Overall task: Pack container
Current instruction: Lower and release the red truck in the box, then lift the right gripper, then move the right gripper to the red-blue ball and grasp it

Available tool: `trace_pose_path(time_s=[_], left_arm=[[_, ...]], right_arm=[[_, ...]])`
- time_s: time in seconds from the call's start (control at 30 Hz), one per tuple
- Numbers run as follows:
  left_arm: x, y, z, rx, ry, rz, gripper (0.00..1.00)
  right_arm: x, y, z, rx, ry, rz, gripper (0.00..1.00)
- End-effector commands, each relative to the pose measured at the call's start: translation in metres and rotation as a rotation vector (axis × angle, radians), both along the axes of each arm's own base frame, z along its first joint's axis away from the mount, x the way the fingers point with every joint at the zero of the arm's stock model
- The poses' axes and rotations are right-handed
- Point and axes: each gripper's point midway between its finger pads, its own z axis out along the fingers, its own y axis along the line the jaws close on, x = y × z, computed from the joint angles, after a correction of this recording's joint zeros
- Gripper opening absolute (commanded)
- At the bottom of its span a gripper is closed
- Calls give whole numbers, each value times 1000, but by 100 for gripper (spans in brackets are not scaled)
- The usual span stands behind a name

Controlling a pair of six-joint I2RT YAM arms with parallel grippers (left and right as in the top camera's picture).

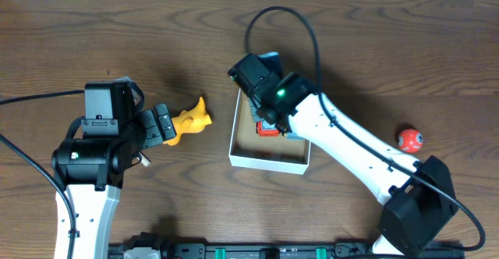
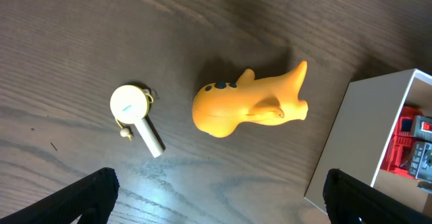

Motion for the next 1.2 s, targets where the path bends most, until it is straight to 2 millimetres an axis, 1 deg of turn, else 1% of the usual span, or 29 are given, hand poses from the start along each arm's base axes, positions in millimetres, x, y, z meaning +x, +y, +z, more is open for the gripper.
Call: trace_pose_path(time_s=[0.0, 0.07, 0.1, 0.13, 0.2, 0.27, 0.33, 0.37, 0.4, 0.43, 0.63, 0.73, 0.83, 0.93, 1.03, 1.17], left_arm=[[2, 1, 6, 1, -15, 9, 98], [2, 1, 6, 1, -15, 9, 98], [2, 1, 6, 1, -15, 9, 98], [2, 1, 6, 1, -15, 9, 98], [2, 1, 6, 1, -16, 9, 99], [2, 1, 6, 1, -16, 9, 98], [2, 1, 6, 1, -16, 9, 98], [2, 1, 6, 1, -16, 9, 98], [2, 1, 6, 1, -16, 9, 98], [2, 1, 6, 1, -16, 9, 98], [2, 1, 6, 1, -16, 9, 98], [2, 1, 6, 1, -16, 9, 98], [2, 1, 6, 1, -16, 9, 98], [2, 1, 6, 1, -16, 9, 98], [2, 1, 6, 1, -15, 9, 98], [2, 1, 6, 1, -15, 9, 98]], right_arm=[[18, -47, 28, 68, -83, -274, 14], [22, -72, 39, 93, -83, -332, 26], [23, -86, 45, 109, -80, -366, 35], [23, -102, 50, 125, -73, -404, 53], [21, -136, 58, 135, -61, -482, 69], [17, -169, 64, 131, -40, -524, 73], [10, -202, 66, 137, -7, -585, 83], [6, -218, 65, 146, 16, -625, 90], [2, -228, 64, 154, 33, -650, 94], [-4, -243, 60, 171, 69, -688, 99], [-31, -291, 42, 232, 187, -828, 99], [-43, -307, 30, 232, 219, -890, 99], [-53, -315, 15, 233, 256, -929, 99], [-62, -320, -6, 230, 286, -957, 99], [-70, -323, -29, 236, 307, -978, 99], [-77, -327, -53, 238, 318, -1000, 99]])
